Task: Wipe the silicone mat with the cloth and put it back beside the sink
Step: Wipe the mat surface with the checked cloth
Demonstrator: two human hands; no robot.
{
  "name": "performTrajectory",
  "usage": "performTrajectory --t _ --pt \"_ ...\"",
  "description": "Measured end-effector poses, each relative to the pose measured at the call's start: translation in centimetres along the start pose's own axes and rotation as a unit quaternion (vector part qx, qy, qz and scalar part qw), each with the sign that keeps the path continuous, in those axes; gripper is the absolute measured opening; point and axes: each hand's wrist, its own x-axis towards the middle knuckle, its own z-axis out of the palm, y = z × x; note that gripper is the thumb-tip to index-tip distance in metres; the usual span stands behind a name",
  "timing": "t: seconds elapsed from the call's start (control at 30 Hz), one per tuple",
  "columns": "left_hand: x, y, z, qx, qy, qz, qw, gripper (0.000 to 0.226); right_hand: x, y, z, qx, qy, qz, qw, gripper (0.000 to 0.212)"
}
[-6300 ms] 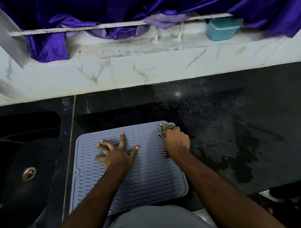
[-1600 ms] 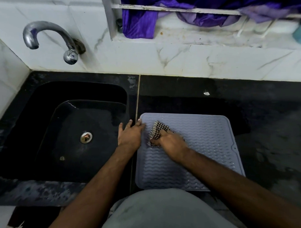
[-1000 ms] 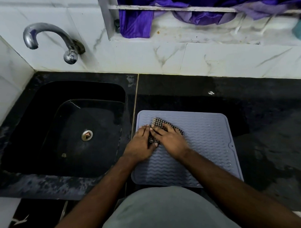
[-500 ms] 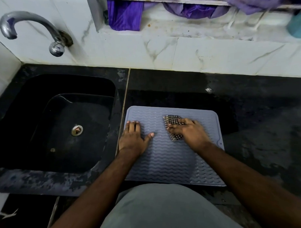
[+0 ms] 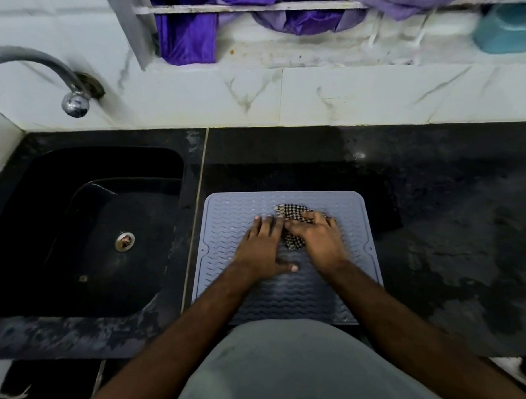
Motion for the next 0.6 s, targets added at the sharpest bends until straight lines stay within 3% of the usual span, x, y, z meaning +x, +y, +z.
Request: performTrajectory --t 0.17,0.33,0.6 --pt "0.2 0.4 0.5 0.009 0.006 -0.046 0.999 0.123 -0.6 1.0 -0.7 0.018 0.003 0.006 1.0 0.043" --pt "0.4 1.7 0.6 0.023 -0.014 -0.079 0.996 0.123 -0.8 2.5 -2.0 0.083 -0.011 0.072 0.994 0.03" --pt "1.5 4.4 -1.3 0.061 -0.083 -0.144 0.984 0.131 -1.6 6.8 -3.2 -0.03 -0.023 0.066 0.997 0.037"
